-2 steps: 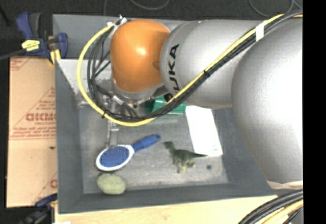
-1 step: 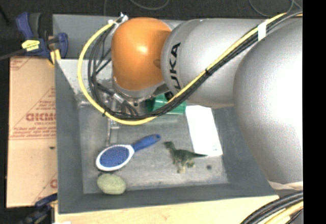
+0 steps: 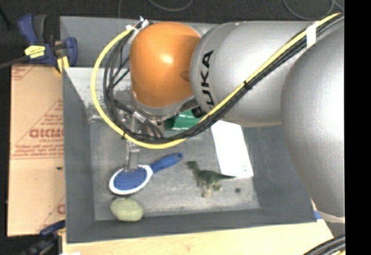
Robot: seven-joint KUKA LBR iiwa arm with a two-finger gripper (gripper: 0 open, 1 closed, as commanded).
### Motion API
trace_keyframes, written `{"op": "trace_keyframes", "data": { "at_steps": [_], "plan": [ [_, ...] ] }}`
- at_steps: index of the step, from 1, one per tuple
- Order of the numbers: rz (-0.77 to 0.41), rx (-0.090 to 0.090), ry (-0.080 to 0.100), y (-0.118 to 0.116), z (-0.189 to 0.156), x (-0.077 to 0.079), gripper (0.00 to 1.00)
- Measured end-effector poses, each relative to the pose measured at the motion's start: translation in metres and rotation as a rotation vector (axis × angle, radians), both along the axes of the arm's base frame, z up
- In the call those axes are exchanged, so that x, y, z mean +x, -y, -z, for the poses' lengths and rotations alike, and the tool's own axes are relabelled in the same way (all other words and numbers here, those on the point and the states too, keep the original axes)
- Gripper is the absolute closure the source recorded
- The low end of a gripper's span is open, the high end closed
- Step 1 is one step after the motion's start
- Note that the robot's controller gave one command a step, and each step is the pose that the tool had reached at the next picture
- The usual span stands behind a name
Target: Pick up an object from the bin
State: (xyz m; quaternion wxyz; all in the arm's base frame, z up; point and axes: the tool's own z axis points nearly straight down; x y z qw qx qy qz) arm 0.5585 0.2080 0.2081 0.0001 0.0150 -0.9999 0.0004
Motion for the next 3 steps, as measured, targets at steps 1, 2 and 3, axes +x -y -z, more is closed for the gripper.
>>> {"op": "trace_keyframes", "data": {
  "at_steps": [1,2,3],
  "plan": [
    [-0.005,0.001,0.003,-0.004,-0.035,0.002,0.0],
    [-0.214,0.002,0.005,0.023,-0.022,-0.042,0.0],
    [-0.239,0.001,0.003,0.01,-0.007,-0.049,0.0]
  ]
}}
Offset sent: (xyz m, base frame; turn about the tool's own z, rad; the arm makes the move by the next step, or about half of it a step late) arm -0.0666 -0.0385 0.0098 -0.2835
